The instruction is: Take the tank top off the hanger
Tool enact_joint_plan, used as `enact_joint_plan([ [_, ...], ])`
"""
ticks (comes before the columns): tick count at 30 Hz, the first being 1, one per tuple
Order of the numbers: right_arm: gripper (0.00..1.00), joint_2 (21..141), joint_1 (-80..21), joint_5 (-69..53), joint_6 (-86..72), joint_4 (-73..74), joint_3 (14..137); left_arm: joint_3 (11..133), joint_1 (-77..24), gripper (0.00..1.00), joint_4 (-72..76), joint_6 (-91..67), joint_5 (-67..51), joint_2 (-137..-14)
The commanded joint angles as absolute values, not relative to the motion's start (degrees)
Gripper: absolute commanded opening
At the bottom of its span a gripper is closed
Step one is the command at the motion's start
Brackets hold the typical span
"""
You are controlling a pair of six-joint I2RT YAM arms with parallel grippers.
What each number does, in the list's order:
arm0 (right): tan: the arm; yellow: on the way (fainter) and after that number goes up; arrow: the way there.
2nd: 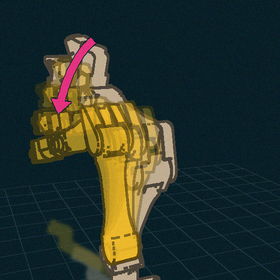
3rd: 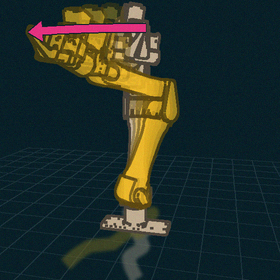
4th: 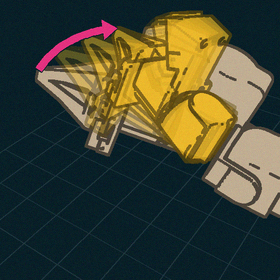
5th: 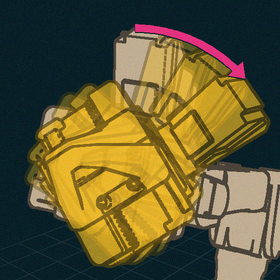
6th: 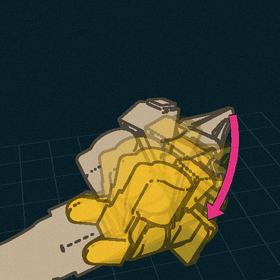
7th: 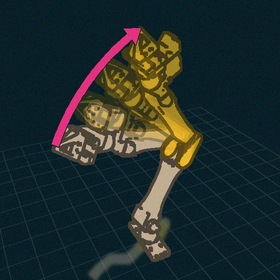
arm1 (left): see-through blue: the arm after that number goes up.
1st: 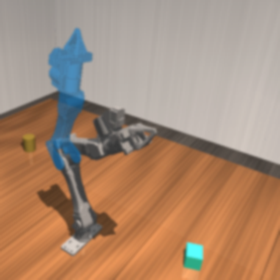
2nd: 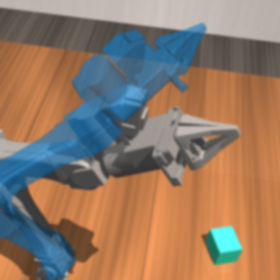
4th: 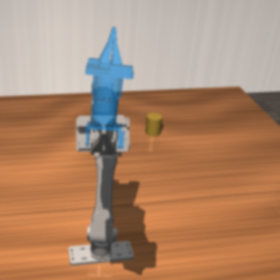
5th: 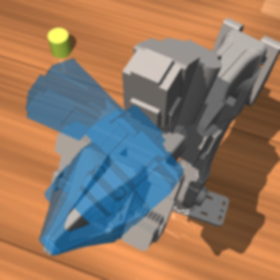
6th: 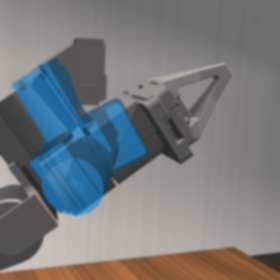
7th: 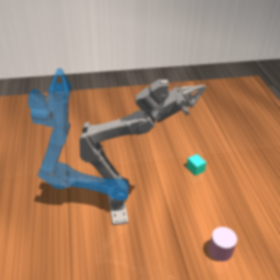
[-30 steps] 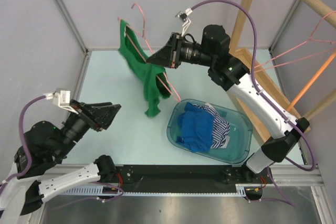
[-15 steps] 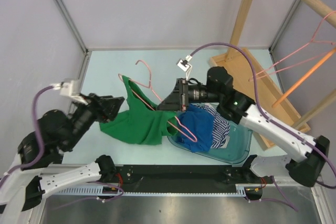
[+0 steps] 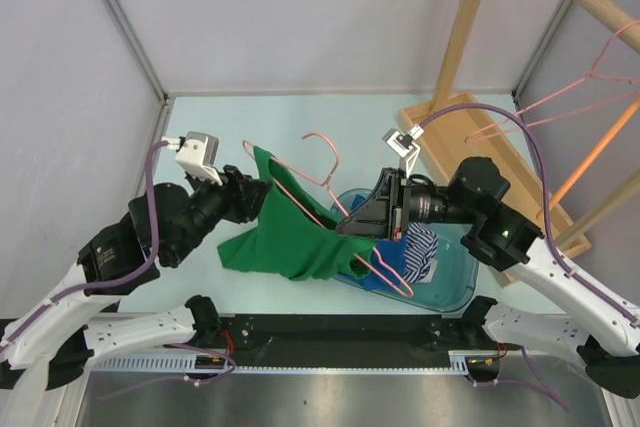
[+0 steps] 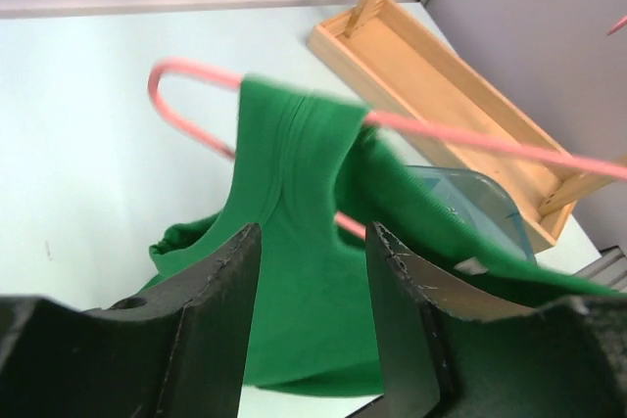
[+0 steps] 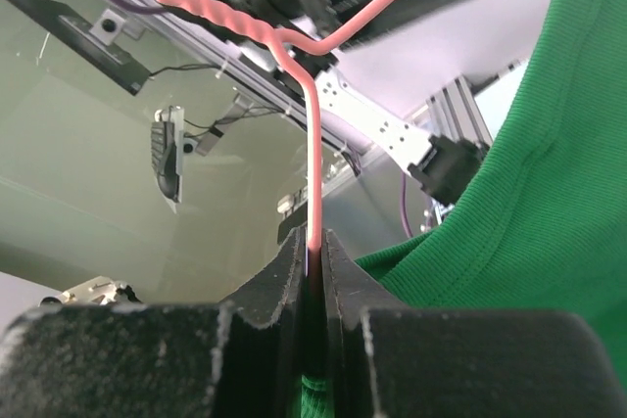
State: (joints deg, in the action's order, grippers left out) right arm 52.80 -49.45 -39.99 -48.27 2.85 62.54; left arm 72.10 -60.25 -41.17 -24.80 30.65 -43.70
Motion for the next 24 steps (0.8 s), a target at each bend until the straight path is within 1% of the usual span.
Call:
enact_joint_plan([
  [1,0.00,50.71,-50.10,-41.66,-49.04,1.93,61.61,74.18,-59.94,0.53,-37.09,-22.59,28.57,-45.26],
  [8,0.00,48.34,-50.80,-41.40,-48.52,3.78,61.61,74.01,-56.52,0.52,-36.65,-22.50,24.88,-48.16],
  [11,0.00,47.20,-51.33,-41.83,-48.52,4.13,61.70,73.83,-53.80,0.49,-36.83,-21.98,23.21,-48.87],
  [12,0.00,46.76,-51.50,-42.01,-48.69,4.39,61.61,74.09,-52.31,0.46,-36.74,-21.71,22.77,-49.04],
  [13,0.00,46.50,-51.59,-42.19,-48.69,4.48,61.61,74.35,-51.60,0.39,-36.83,-21.36,22.33,-49.39],
  [15,0.00,45.88,-51.85,-42.19,-47.82,5.88,61.61,75.31,-49.58,0.30,-36.91,-20.31,21.10,-49.74],
  [16,0.00,45.27,-51.94,-42.19,-47.29,6.67,61.61,75.76,-48.87,0.17,-37.09,-19.95,20.83,-50.01],
  [19,0.00,43.60,-52.03,-42.01,-44.23,13.07,61.35,77.69,-45.89,0.00,-37.70,-18.02,20.48,-50.80],
  [23,0.00,39.83,-52.12,-42.36,-41.14,18.63,60.21,79.45,-39.48,0.00,-40.07,-15.04,19.60,-52.03],
  [24,0.00,38.86,-52.03,-42.89,-40.96,19.07,59.86,79.28,-36.16,0.00,-40.34,-14.68,17.95,-52.29],
])
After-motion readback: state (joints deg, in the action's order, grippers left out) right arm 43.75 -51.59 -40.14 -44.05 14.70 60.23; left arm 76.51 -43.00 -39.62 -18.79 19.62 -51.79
